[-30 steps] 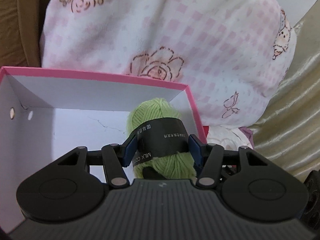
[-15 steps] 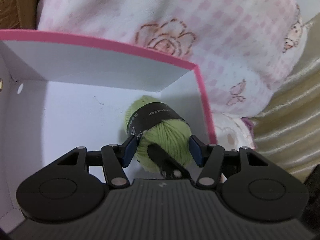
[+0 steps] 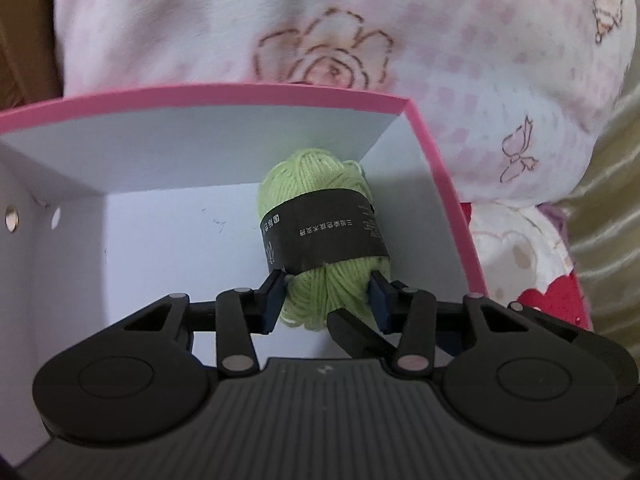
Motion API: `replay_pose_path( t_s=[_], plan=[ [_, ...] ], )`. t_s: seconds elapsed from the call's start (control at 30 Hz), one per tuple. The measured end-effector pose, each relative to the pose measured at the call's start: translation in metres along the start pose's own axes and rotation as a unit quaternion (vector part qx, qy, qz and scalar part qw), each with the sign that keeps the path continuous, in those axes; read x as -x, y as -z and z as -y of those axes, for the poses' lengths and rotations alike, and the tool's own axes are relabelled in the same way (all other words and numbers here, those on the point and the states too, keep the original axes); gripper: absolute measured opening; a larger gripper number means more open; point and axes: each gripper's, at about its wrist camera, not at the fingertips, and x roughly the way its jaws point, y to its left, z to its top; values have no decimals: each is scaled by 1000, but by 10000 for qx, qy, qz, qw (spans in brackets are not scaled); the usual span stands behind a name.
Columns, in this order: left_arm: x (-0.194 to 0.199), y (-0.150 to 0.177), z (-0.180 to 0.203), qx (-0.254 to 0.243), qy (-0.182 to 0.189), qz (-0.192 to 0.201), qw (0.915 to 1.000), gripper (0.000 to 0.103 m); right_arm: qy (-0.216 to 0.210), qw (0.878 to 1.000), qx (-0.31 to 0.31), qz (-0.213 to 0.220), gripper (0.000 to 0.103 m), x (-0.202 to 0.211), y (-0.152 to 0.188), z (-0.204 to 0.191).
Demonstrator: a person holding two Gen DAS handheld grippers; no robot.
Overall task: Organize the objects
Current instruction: 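Lower the yarn ball into the pink box and open the left tool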
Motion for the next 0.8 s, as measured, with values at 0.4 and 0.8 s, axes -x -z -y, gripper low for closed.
replay_pose_path(
  t_s=[0.4,0.8],
  plan=[
    [-6,-7,-7,518,69,-214,9984,47,-86,9990,-449,6,31,10,2,22],
    [74,11,8,142,-480,133,9987,64,-570,9945,-872,96,36,59,16,32]
  ],
)
